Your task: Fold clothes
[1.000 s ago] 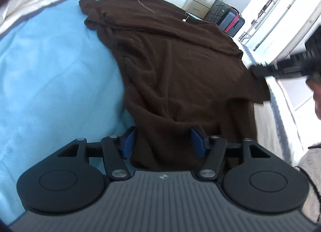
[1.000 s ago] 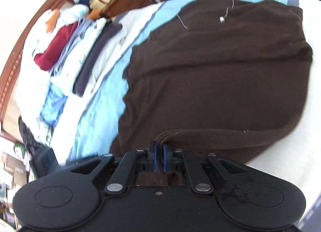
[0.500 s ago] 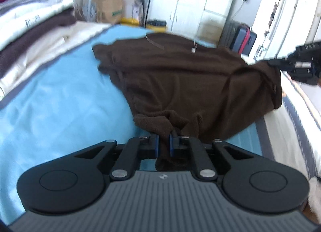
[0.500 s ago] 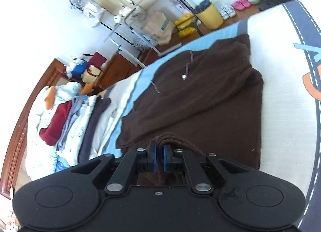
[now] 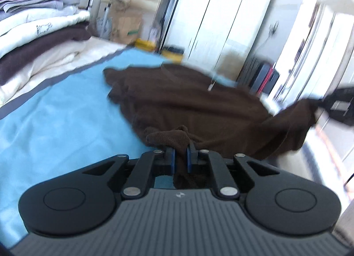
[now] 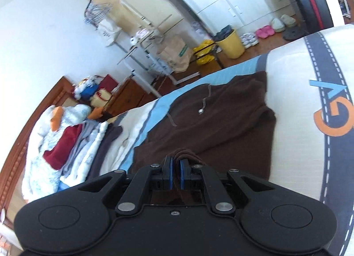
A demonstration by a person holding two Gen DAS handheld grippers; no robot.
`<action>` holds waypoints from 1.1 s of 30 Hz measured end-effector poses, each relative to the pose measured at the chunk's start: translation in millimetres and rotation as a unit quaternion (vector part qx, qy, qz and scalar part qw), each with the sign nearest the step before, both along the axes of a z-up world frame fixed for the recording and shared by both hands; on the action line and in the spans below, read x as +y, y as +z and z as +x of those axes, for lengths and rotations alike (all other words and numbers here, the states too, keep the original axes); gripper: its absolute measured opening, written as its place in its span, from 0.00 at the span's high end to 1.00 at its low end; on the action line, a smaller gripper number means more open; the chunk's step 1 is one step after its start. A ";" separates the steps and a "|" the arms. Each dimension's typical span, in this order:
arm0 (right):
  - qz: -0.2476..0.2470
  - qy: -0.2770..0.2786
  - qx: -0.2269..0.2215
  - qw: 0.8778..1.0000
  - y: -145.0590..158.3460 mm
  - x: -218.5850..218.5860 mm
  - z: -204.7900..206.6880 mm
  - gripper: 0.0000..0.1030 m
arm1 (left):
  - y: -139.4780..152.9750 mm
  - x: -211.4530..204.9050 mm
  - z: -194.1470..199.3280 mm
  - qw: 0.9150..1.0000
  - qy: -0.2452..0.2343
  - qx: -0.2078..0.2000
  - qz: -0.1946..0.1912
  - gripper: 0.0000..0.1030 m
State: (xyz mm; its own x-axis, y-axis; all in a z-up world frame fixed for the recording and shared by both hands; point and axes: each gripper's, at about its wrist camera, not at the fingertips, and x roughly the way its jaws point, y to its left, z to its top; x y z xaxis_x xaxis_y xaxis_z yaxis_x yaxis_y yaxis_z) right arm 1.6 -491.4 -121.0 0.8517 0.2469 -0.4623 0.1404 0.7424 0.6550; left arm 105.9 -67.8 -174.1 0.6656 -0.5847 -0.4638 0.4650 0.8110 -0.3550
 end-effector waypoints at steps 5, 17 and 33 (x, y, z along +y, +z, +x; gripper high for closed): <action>-0.025 0.027 0.014 0.999 5.7 -8.1 44.1 0.91 | 12.3 -6.4 31.3 1.000 0.009 0.001 0.008 0.91; -0.141 -0.103 0.055 0.983 35.8 -74.2 189.0 0.50 | 58.5 -77.9 263.9 0.995 0.086 0.025 -0.036 0.67; 0.042 -0.096 0.133 0.986 -57.4 -35.9 74.8 0.50 | -41.6 -31.2 141.8 0.959 0.082 0.253 -0.096 0.36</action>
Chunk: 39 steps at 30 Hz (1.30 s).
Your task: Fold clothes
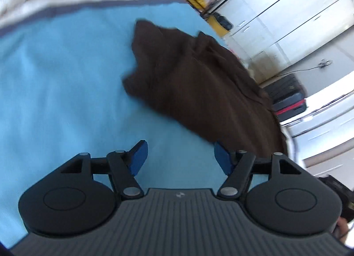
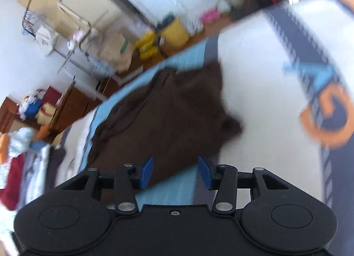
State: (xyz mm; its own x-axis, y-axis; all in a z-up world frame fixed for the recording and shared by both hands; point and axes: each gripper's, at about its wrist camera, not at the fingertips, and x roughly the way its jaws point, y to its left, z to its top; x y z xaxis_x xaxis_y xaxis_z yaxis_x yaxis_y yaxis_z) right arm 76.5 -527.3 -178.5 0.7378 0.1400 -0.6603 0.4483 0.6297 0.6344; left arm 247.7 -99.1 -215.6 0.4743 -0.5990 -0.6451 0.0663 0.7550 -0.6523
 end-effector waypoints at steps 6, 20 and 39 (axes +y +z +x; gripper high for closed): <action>0.073 -0.048 0.019 0.996 -38.5 11.4 2.4 0.44 | -8.2 -19.2 13.6 0.996 0.086 -0.008 0.009 0.36; -0.071 -0.066 -0.071 0.993 -59.1 0.8 43.8 0.78 | -11.1 -43.7 64.4 0.985 0.094 -0.097 0.108 0.80; -0.128 -0.013 0.000 0.992 1.1 22.2 -5.7 0.82 | 63.9 -17.9 -47.3 0.953 0.032 -0.231 0.195 0.86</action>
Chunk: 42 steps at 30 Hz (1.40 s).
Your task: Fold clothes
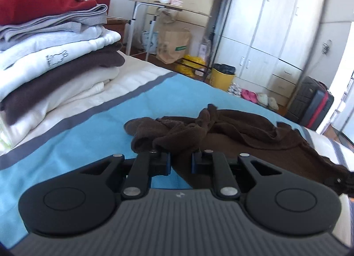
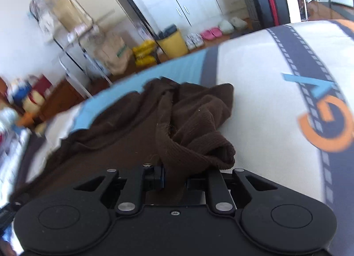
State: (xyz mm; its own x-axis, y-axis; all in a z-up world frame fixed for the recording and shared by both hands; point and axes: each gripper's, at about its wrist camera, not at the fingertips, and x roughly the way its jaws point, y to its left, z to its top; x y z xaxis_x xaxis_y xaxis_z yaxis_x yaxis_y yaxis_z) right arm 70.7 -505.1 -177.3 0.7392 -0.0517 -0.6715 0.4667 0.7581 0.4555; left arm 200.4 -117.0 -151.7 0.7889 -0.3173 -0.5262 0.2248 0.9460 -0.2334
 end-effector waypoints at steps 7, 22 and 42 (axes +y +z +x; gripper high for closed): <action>0.009 -0.004 0.044 0.999 5.1 23.1 -48.7 0.82 | -21.9 28.3 -48.1 0.999 0.018 0.046 -0.017 0.86; -0.087 0.078 0.132 0.984 41.7 73.4 -118.2 0.83 | 5.4 71.7 -118.8 0.995 -0.033 0.090 -0.002 0.86; -0.190 0.071 0.105 0.973 94.3 87.2 -142.0 0.53 | -6.0 104.9 -139.4 0.997 -0.048 0.046 0.038 0.48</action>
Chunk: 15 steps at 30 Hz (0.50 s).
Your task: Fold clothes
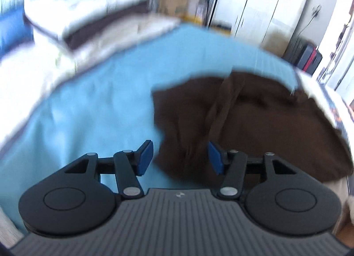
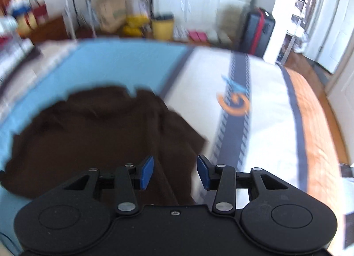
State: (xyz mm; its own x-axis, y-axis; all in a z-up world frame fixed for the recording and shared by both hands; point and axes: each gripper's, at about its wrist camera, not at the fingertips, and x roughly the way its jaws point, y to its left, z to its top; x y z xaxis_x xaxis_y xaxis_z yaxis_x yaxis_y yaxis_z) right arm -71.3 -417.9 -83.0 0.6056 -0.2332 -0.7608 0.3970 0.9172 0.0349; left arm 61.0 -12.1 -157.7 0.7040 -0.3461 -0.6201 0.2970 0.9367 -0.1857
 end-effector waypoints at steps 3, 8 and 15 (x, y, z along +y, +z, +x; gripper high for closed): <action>0.066 0.066 -0.021 0.995 -1.9 -6.1 31.5 0.53 | 23.6 -10.9 -1.4 0.999 -0.018 -0.039 -0.016 0.46; 0.201 0.141 0.044 0.969 -63.9 -14.6 106.4 0.57 | 17.9 -62.0 37.4 0.993 -0.103 0.051 -0.002 0.45; 0.062 0.182 0.048 0.980 -97.1 13.9 112.0 0.58 | -20.8 -126.6 89.1 0.979 -0.155 0.131 -0.003 0.45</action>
State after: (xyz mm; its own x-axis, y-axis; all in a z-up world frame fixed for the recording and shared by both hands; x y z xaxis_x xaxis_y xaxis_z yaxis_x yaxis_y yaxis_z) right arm 40.7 -404.0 -180.1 0.5557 0.0829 -0.8272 0.0503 0.9898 0.1330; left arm 150.0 -138.7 -178.5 0.3816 -0.5219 -0.7629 0.5088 0.8077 -0.2980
